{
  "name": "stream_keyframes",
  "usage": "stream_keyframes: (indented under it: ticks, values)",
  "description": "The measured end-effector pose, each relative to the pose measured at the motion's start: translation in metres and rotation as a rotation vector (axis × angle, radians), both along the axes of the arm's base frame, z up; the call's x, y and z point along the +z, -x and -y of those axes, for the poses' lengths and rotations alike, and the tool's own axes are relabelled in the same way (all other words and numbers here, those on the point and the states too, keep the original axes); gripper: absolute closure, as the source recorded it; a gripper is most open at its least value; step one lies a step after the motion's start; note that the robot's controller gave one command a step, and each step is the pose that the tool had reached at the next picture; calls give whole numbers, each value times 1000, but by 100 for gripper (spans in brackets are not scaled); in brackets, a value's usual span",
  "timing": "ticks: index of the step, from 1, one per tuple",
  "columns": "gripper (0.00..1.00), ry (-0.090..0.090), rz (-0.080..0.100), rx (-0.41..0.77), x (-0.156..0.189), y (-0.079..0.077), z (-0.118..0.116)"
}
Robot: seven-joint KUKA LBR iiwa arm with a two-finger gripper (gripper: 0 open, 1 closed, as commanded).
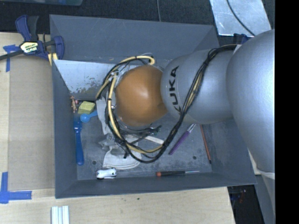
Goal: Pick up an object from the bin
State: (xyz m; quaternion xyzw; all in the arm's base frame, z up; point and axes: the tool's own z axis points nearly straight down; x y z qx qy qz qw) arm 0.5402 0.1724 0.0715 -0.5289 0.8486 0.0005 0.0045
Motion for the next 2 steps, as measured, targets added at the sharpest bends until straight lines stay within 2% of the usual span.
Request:
stream_keyframes:
  ticks: [1, 2]
  values:
    - [100, 1, -5, -1, 11, 2, 0]
    - [100, -2, 1, -3, 26, 0, 0]
